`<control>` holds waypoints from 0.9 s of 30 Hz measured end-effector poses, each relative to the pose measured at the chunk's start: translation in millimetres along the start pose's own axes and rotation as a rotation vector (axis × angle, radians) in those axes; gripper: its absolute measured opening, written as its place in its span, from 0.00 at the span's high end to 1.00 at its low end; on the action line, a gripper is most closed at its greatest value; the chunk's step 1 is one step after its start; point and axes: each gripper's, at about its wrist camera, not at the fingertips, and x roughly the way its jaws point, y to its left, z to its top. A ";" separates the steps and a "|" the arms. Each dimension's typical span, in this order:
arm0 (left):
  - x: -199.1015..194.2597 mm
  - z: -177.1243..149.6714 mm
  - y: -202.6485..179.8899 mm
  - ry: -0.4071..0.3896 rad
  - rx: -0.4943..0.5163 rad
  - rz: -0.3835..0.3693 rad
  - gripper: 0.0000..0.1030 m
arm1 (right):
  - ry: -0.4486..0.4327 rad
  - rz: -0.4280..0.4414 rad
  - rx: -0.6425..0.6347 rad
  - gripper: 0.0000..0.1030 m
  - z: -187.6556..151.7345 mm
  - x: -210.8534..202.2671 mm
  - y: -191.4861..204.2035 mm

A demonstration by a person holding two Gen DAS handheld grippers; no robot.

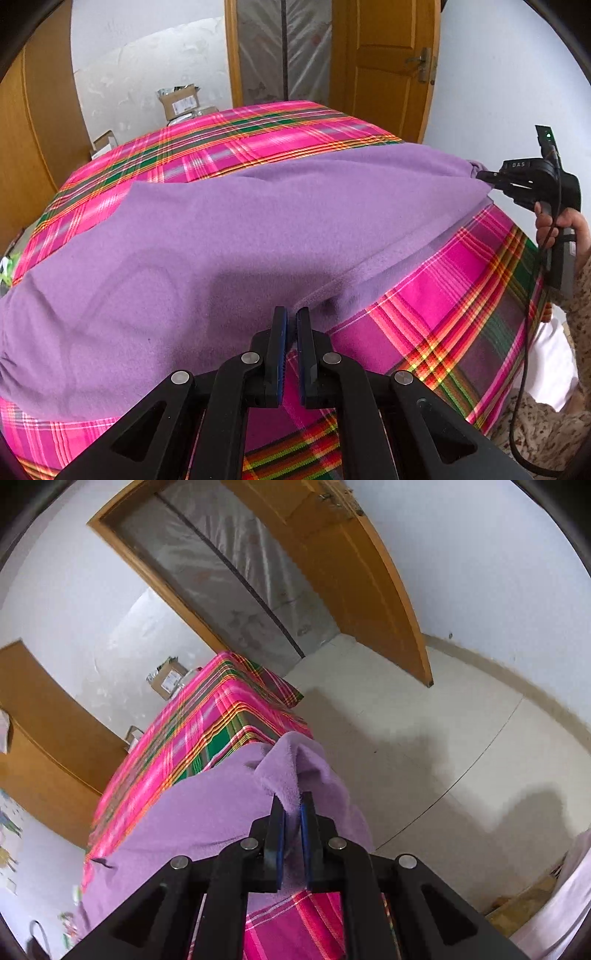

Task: Fold clothes
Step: 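Carry the held garment edge across the bed with the right gripper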

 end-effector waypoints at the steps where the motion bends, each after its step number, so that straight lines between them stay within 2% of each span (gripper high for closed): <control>1: 0.2 0.0 0.0 0.001 0.000 0.001 0.95 | 0.006 0.009 0.024 0.92 -0.1 0.0 -3.5; 4: 0.3 0.4 -0.3 0.001 -0.001 0.002 0.95 | 0.015 0.028 0.096 0.92 -2.9 -3.3 -13.8; 13: -0.7 2.7 0.1 0.003 -0.007 -0.002 0.95 | 0.008 0.076 0.187 0.87 -9.3 -11.5 -29.2; 17: -2.4 5.1 -0.7 -0.002 -0.011 -0.004 0.95 | -0.017 0.076 0.153 0.77 -2.6 -15.1 -23.3; 21: -7.9 8.6 -2.3 -0.014 -0.009 -0.004 0.95 | -0.067 0.075 0.121 0.76 9.8 -22.4 -16.9; 24: -15.0 13.1 -2.9 -0.020 -0.021 -0.062 0.88 | -0.056 0.065 0.101 0.71 27.5 -19.9 -14.9; 27: -22.3 17.9 -7.8 -0.036 -0.009 -0.105 0.85 | -0.001 0.057 0.102 0.66 41.4 -7.8 -17.4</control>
